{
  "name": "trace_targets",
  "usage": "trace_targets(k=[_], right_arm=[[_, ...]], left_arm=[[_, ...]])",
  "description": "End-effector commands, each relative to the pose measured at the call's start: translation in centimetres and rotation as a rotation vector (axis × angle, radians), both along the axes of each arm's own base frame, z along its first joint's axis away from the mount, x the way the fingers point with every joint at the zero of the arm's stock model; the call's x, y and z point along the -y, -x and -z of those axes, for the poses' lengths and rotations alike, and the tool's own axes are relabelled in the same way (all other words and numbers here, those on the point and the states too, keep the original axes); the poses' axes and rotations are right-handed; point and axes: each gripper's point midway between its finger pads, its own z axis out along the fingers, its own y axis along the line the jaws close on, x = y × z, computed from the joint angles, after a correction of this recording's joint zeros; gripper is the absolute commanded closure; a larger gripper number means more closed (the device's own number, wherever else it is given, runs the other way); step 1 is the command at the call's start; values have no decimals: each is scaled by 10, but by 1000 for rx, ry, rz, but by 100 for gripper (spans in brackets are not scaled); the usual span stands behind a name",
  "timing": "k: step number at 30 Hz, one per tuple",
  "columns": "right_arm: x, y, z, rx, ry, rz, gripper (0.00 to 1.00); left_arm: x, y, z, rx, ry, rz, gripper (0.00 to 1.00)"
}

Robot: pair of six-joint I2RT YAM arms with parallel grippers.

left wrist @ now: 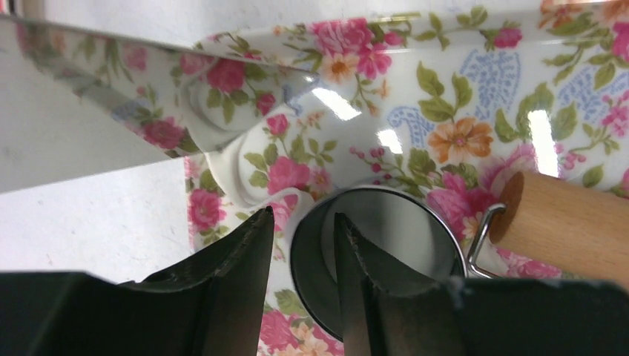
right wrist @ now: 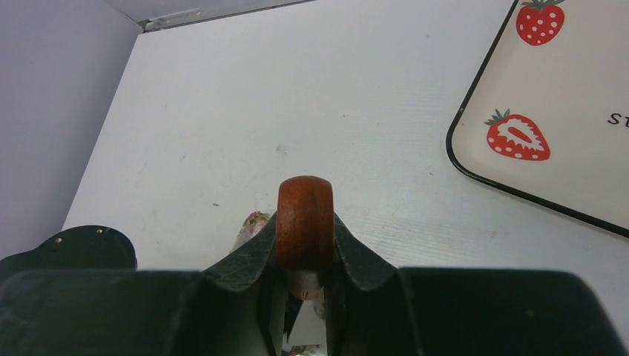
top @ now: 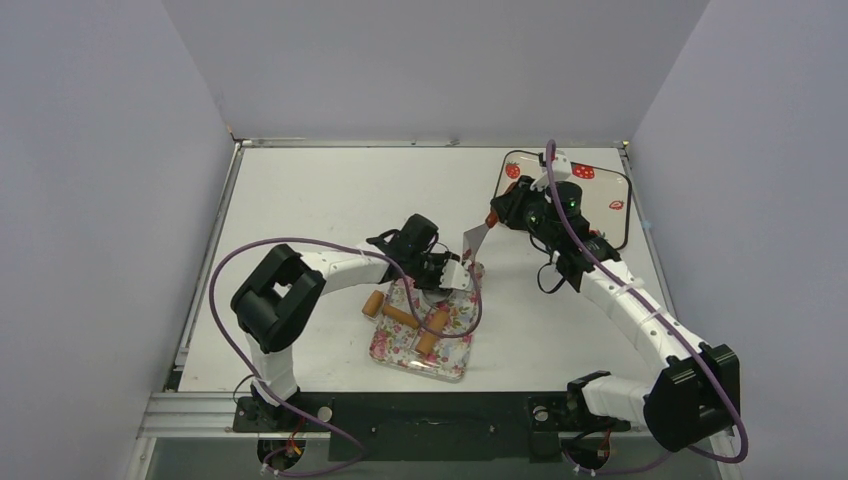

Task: Roll out the dumpling wrappers from the dough
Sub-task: Remove the dumpling wrapper from the work surface.

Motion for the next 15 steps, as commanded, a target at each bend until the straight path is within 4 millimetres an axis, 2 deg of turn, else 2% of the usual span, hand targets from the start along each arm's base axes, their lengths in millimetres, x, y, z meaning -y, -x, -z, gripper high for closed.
trace_targets(k=[1, 3, 7, 11, 13, 15], right_arm=[[3, -8, -19, 75, -30, 20, 100], [-1, -12, -18, 77, -45, 14, 100], [-8, -19, -23, 85, -69, 3, 100], [-10, -22, -27, 92, -75, 0, 100], [-10, -21, -28, 94, -77, 1, 100], [-9, -20, -27, 94, -76, 6, 100]], left_arm=[[29, -13, -45, 25, 99, 10, 65], [30, -16, -57, 13, 105, -13, 64], [23, -2, -73, -5, 99, 3, 61], [19, 7, -86, -47, 131, -58, 58], [18, 10, -91, -83, 141, -129, 58], [21, 2, -97, -116, 173, -309, 58]])
